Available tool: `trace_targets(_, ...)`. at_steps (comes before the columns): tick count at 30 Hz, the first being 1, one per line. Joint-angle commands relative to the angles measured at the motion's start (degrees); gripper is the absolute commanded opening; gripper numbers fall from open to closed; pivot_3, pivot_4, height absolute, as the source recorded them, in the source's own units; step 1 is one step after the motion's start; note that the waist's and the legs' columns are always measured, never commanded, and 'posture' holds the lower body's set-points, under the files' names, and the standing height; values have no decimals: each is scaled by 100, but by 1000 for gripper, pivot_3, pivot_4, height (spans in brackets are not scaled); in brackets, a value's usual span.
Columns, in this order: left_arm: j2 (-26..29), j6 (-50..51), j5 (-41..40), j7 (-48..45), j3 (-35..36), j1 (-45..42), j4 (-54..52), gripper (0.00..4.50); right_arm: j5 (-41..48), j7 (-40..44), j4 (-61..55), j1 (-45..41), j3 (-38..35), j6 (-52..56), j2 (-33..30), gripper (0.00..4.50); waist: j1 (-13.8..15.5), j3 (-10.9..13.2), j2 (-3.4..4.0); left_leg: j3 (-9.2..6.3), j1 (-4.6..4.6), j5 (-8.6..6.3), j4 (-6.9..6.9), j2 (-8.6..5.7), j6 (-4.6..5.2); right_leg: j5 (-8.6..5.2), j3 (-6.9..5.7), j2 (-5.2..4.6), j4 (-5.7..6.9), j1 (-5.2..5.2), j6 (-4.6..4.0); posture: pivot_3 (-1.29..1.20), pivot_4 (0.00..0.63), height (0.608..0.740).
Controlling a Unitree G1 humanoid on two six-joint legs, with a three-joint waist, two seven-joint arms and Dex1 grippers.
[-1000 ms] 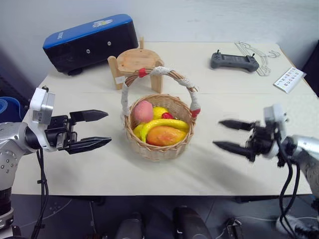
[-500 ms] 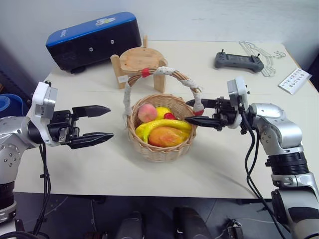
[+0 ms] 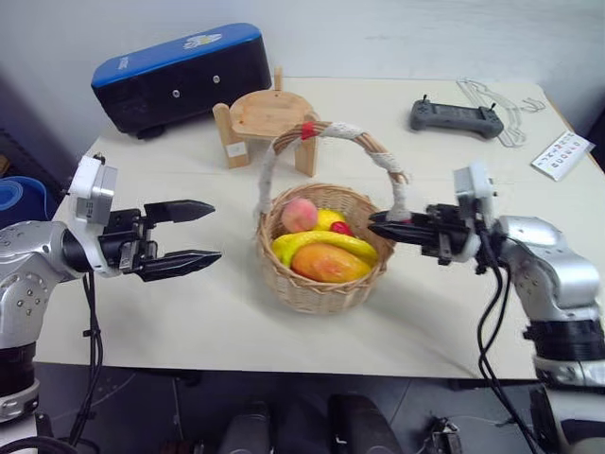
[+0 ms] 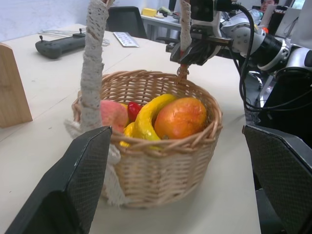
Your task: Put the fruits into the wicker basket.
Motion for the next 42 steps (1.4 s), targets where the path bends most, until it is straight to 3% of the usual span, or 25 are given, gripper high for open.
trace_targets(1,-37,-206,124,-162,-104,-190,152,4500,413,-655,-855,532,-1176,143,-235,183,26,0,0,2,0,0,-1,0,0,0,1,0,0,0,0,0,150,740)
trace_targets(7,-221,-495,431,-502,-535,-818,797,4500,5,-1078,-153,1001,-2160,-606,-386,183,62,0,0,19,12,1,8,-2,1,0,14,10,-11,6,0,0,150,740)
trace_targets(13,-356,-677,667,-842,-847,-1230,1165,4500,-849,-1334,1809,515,-2250,-2001,-581,183,33,1,1,38,14,5,10,-4,7,0,30,15,-8,3,-1,0,150,740)
trace_targets(20,-434,-870,764,-831,-732,-1064,1095,4500,-1012,-1193,3288,90,-2076,-2467,-754,183,-40,2,4,37,11,6,7,0,9,0,28,14,12,-2,0,0,150,740)
trace_targets(27,-611,-868,597,-627,-570,-733,599,4500,-803,-1106,2883,446,-2241,-2374,-823,2432,-57,2,4,30,10,6,16,1,9,0,27,12,14,4,0,0,150,740)
trace_targets(33,-806,-1709,1081,-355,-387,-370,946,4500,-598,-559,2213,1749,-2882,-2182,-1276,4383,-14,1,6,29,12,6,11,0,10,1,25,11,10,4,1,0,150,740)
trace_targets(38,-730,-2707,1846,-299,-418,472,1178,4500,-1062,765,2167,3087,-2795,-3485,-1522,4482,-11,1,5,41,26,4,2,-1,13,0,33,15,-22,16,1,0,150,740)
trace_targets(40,-707,-2807,1865,-321,-347,849,1068,4500,-1108,1179,1850,3314,-2472,-3784,-1506,4482,-71,0,6,44,25,3,-1,0,14,0,36,17,-26,16,1,0,150,740)
trace_targets(42,-686,-3137,2068,-307,-363,1210,981,4500,-1034,997,1547,3104,-2133,-3732,-1289,4482,-123,1,3,52,30,2,-2,2,16,0,47,17,-28,16,1,0,150,740)
